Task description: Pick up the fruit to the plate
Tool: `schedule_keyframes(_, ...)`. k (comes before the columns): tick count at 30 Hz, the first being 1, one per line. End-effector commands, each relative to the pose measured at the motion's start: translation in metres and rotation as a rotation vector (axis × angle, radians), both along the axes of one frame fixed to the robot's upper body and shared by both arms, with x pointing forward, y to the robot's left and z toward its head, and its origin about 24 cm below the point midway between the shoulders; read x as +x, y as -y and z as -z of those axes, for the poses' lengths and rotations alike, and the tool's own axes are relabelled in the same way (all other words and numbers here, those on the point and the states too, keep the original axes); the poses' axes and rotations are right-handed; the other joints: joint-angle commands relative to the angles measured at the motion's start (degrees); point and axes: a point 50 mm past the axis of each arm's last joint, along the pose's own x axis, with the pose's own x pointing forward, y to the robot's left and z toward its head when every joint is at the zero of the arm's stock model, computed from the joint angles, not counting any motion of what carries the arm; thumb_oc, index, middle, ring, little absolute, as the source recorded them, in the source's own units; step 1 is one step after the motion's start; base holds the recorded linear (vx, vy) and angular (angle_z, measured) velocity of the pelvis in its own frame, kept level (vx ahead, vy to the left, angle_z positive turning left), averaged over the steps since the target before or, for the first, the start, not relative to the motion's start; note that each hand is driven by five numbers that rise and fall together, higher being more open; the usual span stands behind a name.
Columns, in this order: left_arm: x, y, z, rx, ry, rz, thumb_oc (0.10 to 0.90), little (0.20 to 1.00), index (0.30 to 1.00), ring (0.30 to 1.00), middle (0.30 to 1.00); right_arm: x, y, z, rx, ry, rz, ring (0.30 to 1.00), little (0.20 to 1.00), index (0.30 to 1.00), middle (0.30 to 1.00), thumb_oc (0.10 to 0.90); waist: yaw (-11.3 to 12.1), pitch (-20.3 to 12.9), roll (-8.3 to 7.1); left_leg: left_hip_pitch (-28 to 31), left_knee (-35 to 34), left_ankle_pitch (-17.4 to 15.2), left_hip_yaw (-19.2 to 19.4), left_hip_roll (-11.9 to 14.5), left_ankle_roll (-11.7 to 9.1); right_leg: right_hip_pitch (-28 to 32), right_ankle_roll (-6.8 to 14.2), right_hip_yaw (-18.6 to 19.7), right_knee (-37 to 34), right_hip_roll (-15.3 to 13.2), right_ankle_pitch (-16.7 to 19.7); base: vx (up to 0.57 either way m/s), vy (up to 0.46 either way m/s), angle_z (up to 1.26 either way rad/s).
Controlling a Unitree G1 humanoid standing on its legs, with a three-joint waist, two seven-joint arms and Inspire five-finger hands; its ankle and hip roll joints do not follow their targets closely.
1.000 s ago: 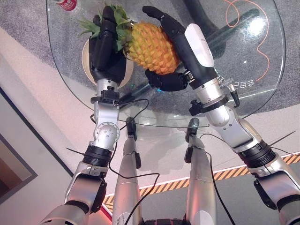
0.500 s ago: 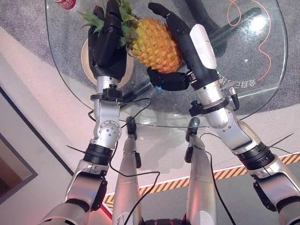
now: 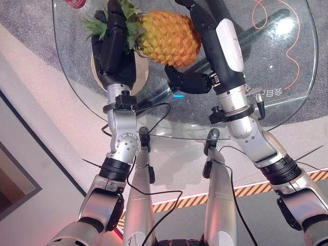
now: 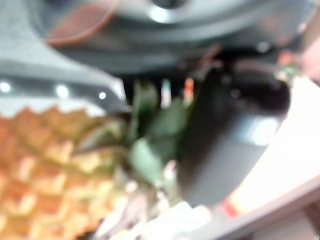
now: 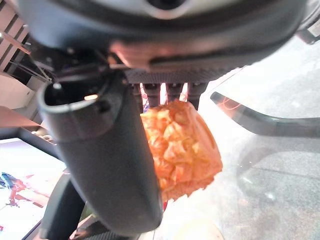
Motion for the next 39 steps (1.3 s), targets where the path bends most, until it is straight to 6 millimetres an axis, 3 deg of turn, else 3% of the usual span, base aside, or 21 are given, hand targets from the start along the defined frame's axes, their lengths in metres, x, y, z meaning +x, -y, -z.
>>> schedule_keyframes(1,-0.041,-0.025,-0.069,-0.055,0.409,-0.151,0.100,0.200,0.300,0.300,0.300,-0.019,0.014,-0.057,0.163,0.285,0.011,0.900,0.900,0.900,0.900,0.800,0.93,-1.22,-2.47,0.00,4.74,-5.10,1.10,-1.83,1.47,3.62,-0.58,-2.88,-6.92,2.50,3.61,0.00,0.000,0.00)
schedule_keyframes(33,-0.053,-0.044,-0.069,-0.273,0.438,-0.241,0.100,0.200,0.300,0.300,0.300,-0.014,0.016,-0.054,0.186,0.279,0.045,0.900,0.900,0.900,0.900,0.800,1.19,-1.22,-2.57,0.00,4.27,-4.83,0.88,-1.92,1.32,3.63,-0.70,-2.90,-7.26,2.50,3.60,0.00,0.000,0.00)
schedule_keyframes(39,-0.056,-0.047,-0.069,-0.253,0.413,-0.340,0.100,0.200,0.300,0.300,0.300,-0.006,0.029,-0.047,0.283,0.227,0.092,0.900,0.900,0.900,0.900,0.800,1.01,-1.22,-2.62,-0.07,4.34,-4.86,0.83,-1.90,1.25,3.60,-0.79,-2.68,-7.36,2.52,3.58,0.00,0.000,0.00)
